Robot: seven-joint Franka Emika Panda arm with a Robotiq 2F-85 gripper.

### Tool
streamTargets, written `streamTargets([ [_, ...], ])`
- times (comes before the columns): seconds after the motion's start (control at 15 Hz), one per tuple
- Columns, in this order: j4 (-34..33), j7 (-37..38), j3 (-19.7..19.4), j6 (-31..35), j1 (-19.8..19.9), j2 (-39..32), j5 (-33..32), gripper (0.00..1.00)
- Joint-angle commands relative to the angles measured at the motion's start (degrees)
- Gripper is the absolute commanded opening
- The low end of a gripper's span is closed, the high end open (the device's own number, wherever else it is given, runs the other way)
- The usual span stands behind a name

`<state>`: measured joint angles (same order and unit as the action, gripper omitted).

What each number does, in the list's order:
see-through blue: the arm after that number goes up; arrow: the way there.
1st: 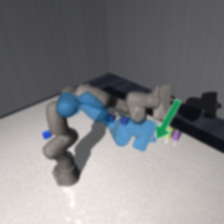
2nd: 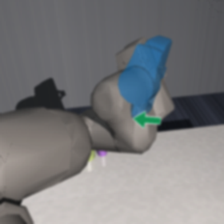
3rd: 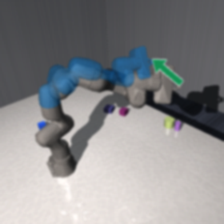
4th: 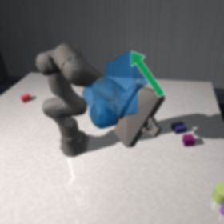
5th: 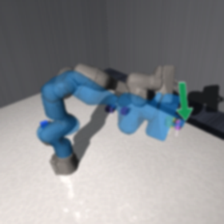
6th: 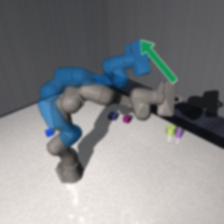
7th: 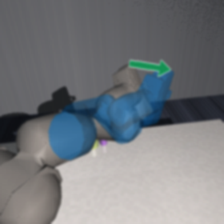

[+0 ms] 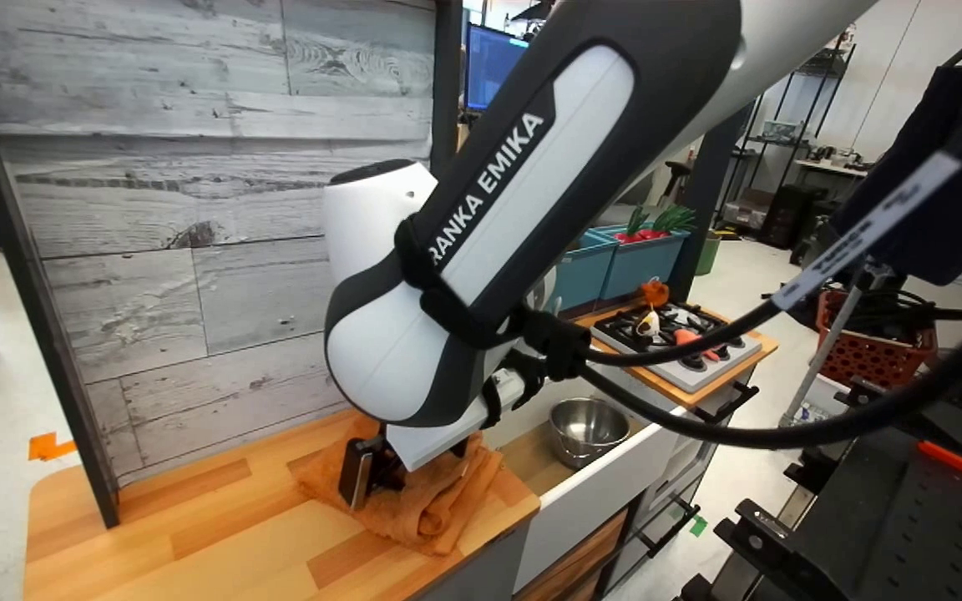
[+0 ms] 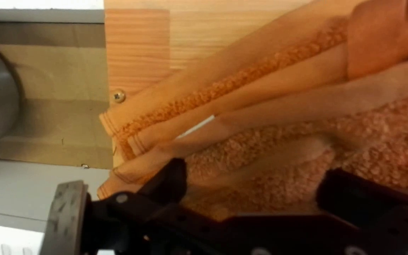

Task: Remove all the toys from the pot and put them on the stove, then take the towel and clean the base top on the left

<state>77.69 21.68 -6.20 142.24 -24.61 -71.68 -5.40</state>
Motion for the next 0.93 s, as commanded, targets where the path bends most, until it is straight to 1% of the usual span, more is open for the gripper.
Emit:
streamTargets([
  [0.0,1.60,-1.09,2.99,2.84,-1.47,-0.62,-0.98,1.00],
  [0.2,1.35,-2.50,6.33,6.26,-4.68,-1.77,-1.14,1.00],
  [0.33,-0.50,-2.25,8.13,6.57,-6.85,-2.63,-0.53,1.00],
  [0.47,-2.62,-2.35,9.39,4.68,-8.08,-3.15,0.31,1.00],
  [0.53,-3.29,-2.35,9.34,3.95,-8.35,-3.31,0.64,1.00],
  [0.67,-3.03,-2.31,8.14,2.89,-7.31,-2.92,0.97,1.00],
  [0.73,-1.81,-1.90,6.98,2.48,-6.06,-2.14,1.10,1.00],
  [0.87,0.57,0.99,3.34,2.94,-4.46,-0.80,0.76,1.00],
])
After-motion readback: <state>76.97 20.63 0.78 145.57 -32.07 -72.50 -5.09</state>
